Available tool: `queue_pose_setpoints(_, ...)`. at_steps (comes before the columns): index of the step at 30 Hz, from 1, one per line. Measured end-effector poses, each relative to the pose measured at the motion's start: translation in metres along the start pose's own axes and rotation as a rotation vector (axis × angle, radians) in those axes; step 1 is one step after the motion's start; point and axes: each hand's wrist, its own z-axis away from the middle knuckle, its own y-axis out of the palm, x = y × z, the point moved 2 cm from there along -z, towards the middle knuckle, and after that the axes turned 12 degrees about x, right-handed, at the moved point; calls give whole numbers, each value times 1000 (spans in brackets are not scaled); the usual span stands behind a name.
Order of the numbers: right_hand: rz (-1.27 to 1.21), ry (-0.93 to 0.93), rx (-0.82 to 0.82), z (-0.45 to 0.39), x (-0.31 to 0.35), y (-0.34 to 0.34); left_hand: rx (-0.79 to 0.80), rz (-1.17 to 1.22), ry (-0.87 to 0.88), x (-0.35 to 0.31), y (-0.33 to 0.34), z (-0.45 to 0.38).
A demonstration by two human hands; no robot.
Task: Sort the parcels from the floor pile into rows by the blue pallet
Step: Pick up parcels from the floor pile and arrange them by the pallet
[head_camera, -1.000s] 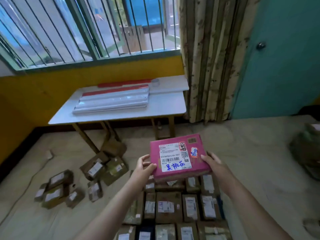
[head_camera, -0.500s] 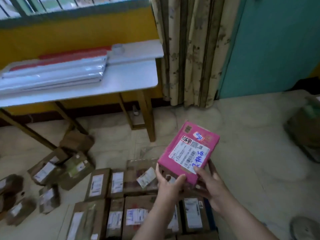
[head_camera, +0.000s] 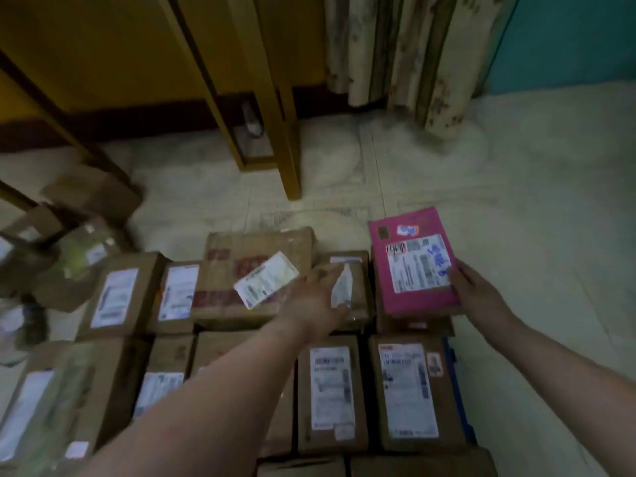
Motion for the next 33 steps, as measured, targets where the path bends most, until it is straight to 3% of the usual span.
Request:
queue_pose_setpoints(6,34,106,-15,-9,-47,10,192,-147,13,6,42,-28)
queue_pose_setpoints(9,170,156,-60,1,-23,15,274,-177,-2,10,31,-17)
queue_pose_setpoints(14,440,63,-118,31,65,34,210,-152,-60,19,-39,43)
queue_pose_setpoints(19,701,-23,-76,82,220,89,110,-192,-167,29,-178,143)
queue_pose_setpoints(24,833,-173,52,175,429,157,-93,-119,-239,23,-348,324)
queue_pose_setpoints(29,971,-432,9,336,684,246,-322,-70,-299,44,-487,553)
queue_pose_setpoints(33,984,-576,-25,470,815,336,-394,-14,-333,87,-537,708)
